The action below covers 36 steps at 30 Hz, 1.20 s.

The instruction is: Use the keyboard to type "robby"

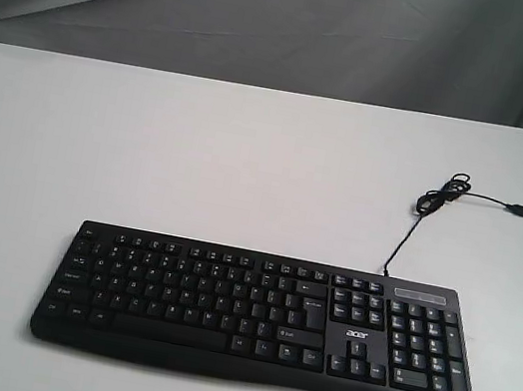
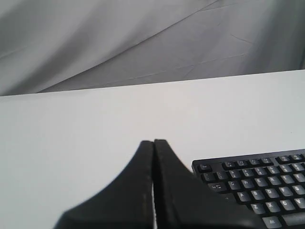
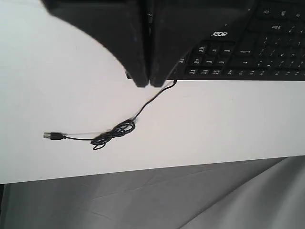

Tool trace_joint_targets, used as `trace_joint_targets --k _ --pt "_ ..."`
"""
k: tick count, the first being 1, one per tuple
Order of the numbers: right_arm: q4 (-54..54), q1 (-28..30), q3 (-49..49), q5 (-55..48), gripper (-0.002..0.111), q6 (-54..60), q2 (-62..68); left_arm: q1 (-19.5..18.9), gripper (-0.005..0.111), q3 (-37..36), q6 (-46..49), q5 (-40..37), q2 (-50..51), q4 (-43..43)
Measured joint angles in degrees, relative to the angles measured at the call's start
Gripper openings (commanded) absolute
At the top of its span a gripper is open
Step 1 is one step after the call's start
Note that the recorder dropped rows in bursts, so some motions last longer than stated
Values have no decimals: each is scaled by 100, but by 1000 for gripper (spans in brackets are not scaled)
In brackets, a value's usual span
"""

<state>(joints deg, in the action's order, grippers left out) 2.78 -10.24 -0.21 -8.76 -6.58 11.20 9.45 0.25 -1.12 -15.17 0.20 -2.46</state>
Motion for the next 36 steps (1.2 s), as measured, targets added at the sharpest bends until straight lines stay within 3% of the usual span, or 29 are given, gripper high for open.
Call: trace_joint_targets --k 7,18,25,32,36 --pt "-9 0 -157 -392 0 0 0 0 0 0 0 0 0 0" --pt "-173 0 -2872 -1088 0 0 1256 0 0 0 0 0 0 0" --pt "124 -46 -3485 -1208 0 -13 2359 0 0 0 0 0 0 0" --pt "288 -853 -3500 -1393 0 -70 3169 0 0 0 0 0 0 0" --pt "301 -1598 -3936 -2170 0 -81 3952 0 0 0 0 0 0 0"
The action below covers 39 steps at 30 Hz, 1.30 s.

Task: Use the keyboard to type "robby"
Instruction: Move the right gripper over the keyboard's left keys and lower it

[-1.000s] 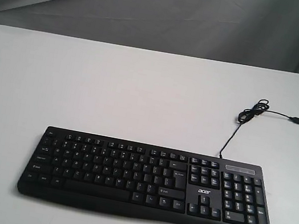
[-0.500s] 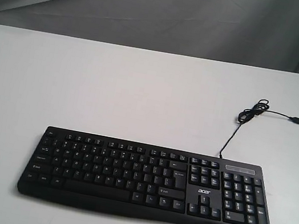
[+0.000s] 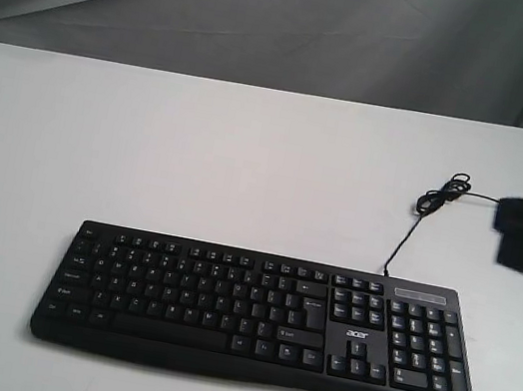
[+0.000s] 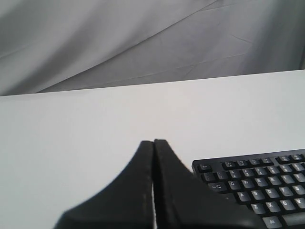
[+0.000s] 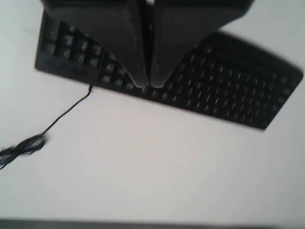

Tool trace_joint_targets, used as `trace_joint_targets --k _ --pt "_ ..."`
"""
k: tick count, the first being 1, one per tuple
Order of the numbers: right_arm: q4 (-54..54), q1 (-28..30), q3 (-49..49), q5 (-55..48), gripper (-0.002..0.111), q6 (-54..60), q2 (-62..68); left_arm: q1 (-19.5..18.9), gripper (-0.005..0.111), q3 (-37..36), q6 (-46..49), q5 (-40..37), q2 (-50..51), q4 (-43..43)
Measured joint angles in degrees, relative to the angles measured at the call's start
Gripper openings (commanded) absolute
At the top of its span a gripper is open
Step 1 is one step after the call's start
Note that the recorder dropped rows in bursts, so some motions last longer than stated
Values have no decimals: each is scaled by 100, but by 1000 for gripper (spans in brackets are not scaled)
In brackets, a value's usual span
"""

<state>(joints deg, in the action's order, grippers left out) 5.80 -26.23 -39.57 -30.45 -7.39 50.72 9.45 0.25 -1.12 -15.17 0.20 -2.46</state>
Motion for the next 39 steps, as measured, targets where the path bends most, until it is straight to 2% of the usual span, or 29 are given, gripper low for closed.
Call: trace_joint_targets --k 5,10,14,27,39 --pt "533 -952 -1308 -1093 0 810 1621 0 0 0 0 0 0 0" --pt "1437 -1397 -2616 -1473 0 1805 2968 0 0 0 0 0 0 0" --pt "1702 -1634 -3195 -1515 0 2061 3982 0 0 0 0 0 0 0" --pt "1769 -2036 -3545 -68 0 2609 5536 0 0 0 0 0 0 0" --pt "1633 -2036 -4219 -59 0 2694 6531 0 0 0 0 0 0 0"
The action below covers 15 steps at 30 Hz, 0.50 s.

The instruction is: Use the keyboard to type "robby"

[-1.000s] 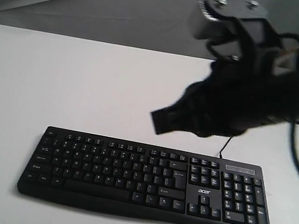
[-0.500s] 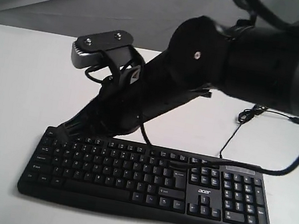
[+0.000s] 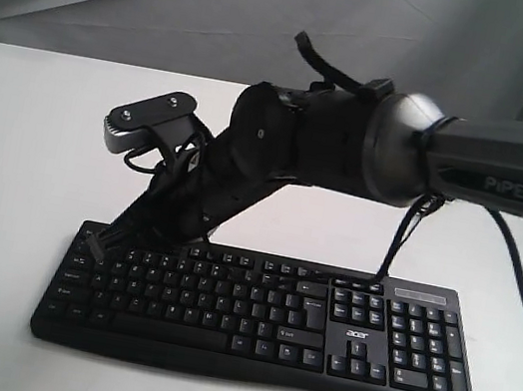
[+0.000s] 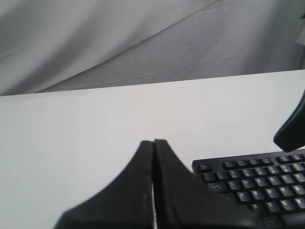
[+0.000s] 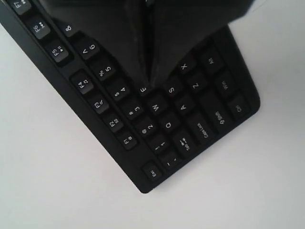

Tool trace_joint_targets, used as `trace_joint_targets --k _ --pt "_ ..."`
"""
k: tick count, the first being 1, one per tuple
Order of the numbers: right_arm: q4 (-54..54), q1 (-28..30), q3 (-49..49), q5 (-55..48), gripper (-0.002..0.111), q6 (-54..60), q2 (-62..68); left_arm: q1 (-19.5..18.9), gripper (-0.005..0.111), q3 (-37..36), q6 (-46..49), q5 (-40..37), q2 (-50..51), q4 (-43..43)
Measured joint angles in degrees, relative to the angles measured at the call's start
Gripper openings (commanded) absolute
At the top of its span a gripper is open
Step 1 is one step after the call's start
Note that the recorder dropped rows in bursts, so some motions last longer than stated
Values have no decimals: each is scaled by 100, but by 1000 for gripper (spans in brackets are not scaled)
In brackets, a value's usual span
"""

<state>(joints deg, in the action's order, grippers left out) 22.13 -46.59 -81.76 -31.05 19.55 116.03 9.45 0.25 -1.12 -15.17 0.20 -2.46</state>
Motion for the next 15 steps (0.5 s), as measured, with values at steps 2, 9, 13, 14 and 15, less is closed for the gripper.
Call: trace_joint_targets --k 2,9,13,14,15 --pt "-13 -13 0 0 0 25 100 0 0 0 0 0 0 0" --pt "-120 -72 0 149 0 71 401 0 0 0 0 0 0 0" --pt "-183 -72 0 231 0 83 491 0 0 0 0 0 0 0" --pt "-183 -72 0 256 0 83 542 0 0 0 0 0 0 0" --pt "-183 -72 0 256 0 83 557 0 0 0 0 0 0 0"
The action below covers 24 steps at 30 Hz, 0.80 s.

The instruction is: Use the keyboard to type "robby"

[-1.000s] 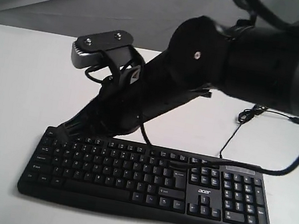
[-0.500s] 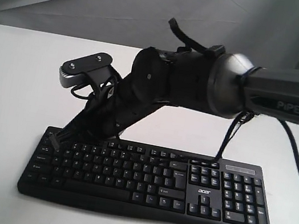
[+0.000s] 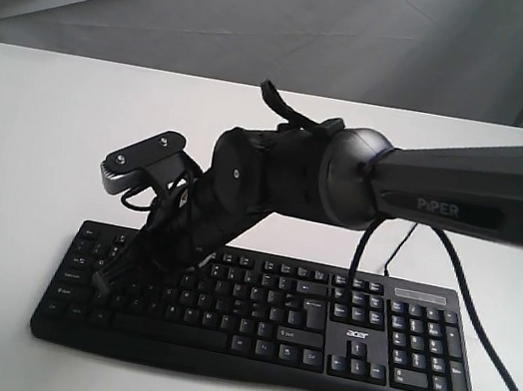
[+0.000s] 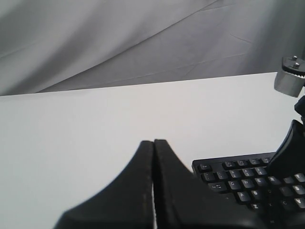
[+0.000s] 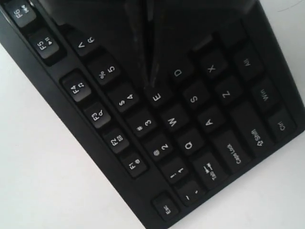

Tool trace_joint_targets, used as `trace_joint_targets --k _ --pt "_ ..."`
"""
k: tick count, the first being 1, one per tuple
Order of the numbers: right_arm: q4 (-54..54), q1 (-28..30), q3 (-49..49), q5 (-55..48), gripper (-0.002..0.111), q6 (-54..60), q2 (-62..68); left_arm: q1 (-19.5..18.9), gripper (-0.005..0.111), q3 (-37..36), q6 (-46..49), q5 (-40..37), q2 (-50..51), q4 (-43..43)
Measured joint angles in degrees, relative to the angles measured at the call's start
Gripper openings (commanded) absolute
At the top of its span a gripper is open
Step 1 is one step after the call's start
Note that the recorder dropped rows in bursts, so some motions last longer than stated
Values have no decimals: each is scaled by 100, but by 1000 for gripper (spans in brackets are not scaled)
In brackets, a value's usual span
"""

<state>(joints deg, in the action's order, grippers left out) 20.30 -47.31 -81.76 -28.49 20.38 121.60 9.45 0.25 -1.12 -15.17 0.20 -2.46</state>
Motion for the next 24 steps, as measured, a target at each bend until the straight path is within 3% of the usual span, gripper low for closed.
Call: trace_joint_targets --k 24 --pt "-176 0 0 341 0 10 244 0 0 0 0 0 0 0"
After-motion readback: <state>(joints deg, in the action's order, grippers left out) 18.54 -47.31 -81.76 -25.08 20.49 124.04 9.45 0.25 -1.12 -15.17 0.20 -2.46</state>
